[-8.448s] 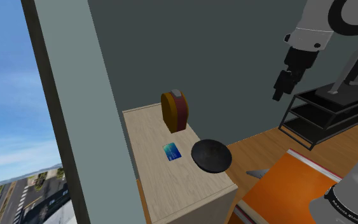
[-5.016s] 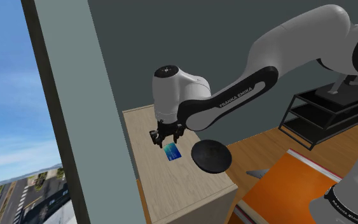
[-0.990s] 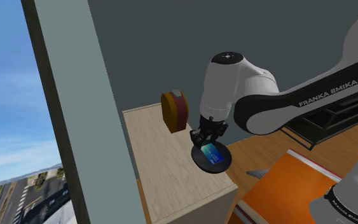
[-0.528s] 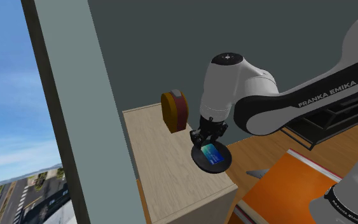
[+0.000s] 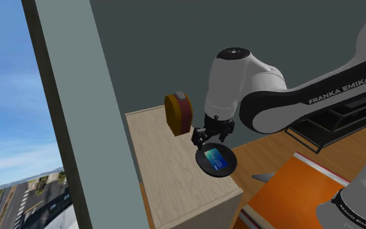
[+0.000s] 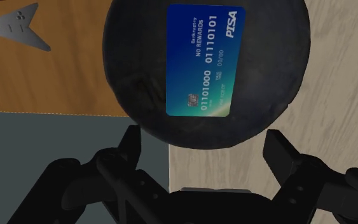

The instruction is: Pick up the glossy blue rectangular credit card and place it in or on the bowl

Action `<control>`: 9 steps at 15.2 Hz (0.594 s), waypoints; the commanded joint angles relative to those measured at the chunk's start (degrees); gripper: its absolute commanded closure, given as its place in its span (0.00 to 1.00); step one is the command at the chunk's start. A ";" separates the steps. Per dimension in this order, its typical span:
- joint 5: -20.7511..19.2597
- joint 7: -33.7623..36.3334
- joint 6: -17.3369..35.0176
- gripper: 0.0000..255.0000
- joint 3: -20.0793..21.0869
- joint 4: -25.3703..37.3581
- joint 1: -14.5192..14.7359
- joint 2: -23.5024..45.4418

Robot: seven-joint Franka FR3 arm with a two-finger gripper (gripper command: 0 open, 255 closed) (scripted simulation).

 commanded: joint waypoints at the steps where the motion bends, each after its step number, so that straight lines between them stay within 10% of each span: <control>1: 1.80 -1.12 -3.67 0.00 -0.31 1.47 0.54 -2.55; 9: 2.32 -1.51 -5.21 0.00 -0.53 2.29 0.75 -3.39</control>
